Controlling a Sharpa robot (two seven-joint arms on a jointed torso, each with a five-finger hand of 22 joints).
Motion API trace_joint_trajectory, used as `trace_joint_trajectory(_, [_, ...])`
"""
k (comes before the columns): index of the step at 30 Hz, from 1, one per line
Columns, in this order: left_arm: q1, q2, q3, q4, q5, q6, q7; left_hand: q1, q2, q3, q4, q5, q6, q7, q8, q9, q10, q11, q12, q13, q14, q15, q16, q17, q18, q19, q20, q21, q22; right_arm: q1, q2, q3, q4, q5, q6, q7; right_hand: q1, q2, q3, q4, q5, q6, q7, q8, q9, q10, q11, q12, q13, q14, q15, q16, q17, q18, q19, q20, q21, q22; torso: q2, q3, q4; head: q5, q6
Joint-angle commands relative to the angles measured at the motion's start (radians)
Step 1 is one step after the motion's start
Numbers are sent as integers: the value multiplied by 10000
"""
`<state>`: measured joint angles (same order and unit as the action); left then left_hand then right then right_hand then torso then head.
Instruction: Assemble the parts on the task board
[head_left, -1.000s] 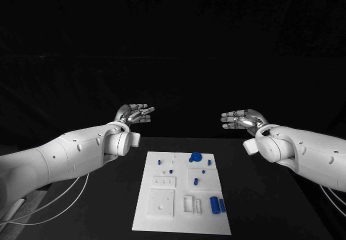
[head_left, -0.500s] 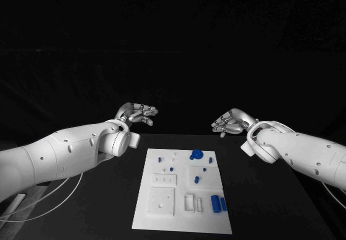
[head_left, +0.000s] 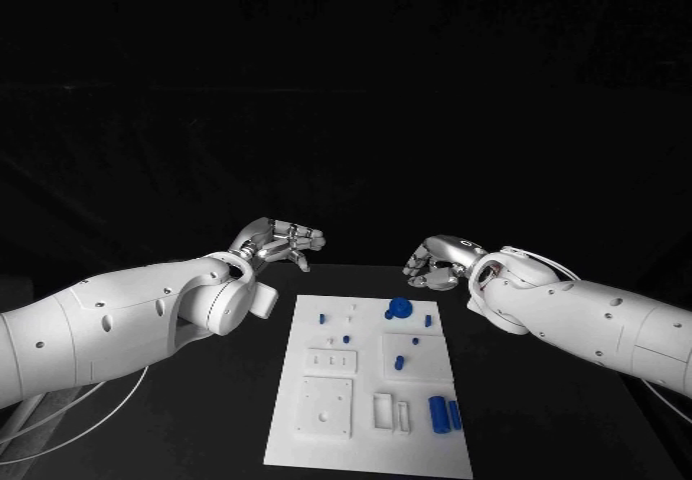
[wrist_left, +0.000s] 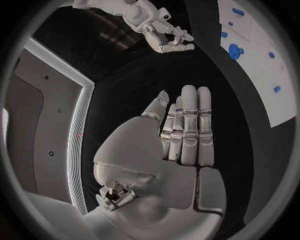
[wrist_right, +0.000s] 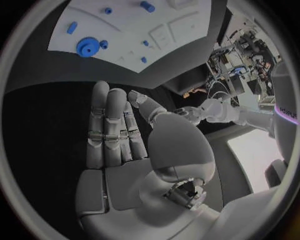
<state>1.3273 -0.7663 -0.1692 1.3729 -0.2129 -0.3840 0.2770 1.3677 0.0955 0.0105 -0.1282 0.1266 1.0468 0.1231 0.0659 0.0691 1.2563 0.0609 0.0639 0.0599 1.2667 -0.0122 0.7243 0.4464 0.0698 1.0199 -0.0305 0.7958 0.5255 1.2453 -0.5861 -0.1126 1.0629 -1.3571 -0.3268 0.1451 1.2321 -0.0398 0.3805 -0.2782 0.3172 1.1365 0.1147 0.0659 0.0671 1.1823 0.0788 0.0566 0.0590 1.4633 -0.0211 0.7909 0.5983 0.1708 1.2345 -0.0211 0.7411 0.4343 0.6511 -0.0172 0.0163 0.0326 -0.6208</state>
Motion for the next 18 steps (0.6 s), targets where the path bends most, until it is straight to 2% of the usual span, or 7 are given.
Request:
trace_joint_trajectory(1, [57,-81,16,269,-342,643,-52,-104,-18,-29,-35,14,19,-3,15,4,-7,20,-22,8,-35,17,-17,-22,153,-60,10,17,1,-6,125,3,-92,-1786,-156,-640,31,-107,138,-13,-99,-107,20,-31,-14,-99,11,8,-8,-54,62,145,0,132,-21,77,66,143,288,-26,144,-8,76])
trace_joint_trajectory(3, [94,-150,37,488,-356,816,19,-73,-99,-52,-119,49,-70,38,3,-4,-130,66,-25,6,-7,30,-41,-46,170,-46,17,23,2,-15,253,2,-171,-2241,-302,-870,54,-185,268,-11,-146,-132,34,-32,-16,-109,24,4,-10,-89,68,236,-47,187,-62,110,106,287,415,-48,195,-26,133])
trace_joint_trajectory(7, [134,-210,69,772,-366,960,72,-82,-156,-64,-265,94,-132,62,14,-1,-226,100,-23,6,-34,55,-110,-95,195,-76,45,24,8,-46,432,-10,-321,-2766,-472,-1150,97,-358,472,-30,-294,-260,80,-38,-23,-267,74,10,-8,-102,95,334,-83,232,-62,122,150,432,569,-66,263,-89,189])
trace_joint_trajectory(11, [172,-258,104,1031,-386,1035,91,-174,-139,-88,-386,87,-153,70,17,0,-270,117,-25,5,-29,70,-166,-142,212,-99,69,14,2,-114,595,-32,-493,-3163,-613,-1366,140,-564,665,-11,-411,-475,119,-41,-30,-561,153,7,-12,-126,143,455,-123,299,-52,170,177,595,691,-66,315,-94,233])
trace_joint_trajectory(13, [191,-282,115,1121,-402,1053,93,-174,-139,-88,-386,87,-153,70,17,0,-270,117,-25,5,-29,70,-166,-142,212,-99,69,14,2,-145,669,-44,-574,-3294,-667,-1436,174,-634,663,8,-480,-551,130,-40,-33,-663,179,9,-11,-137,165,499,-137,329,-44,203,169,642,748,-54,331,-102,247])
trace_joint_trajectory(18, [236,-315,131,1259,-443,1088,96,-229,-134,-126,-458,78,-173,79,17,-1,-312,134,-25,5,-30,81,-200,-170,217,-102,81,-1,-10,-249,869,-78,-795,-3557,-782,-1570,350,-760,405,62,-620,-680,131,-38,-34,-996,241,13,-11,-160,218,593,-200,427,8,323,63,720,891,-52,368,-139,282])
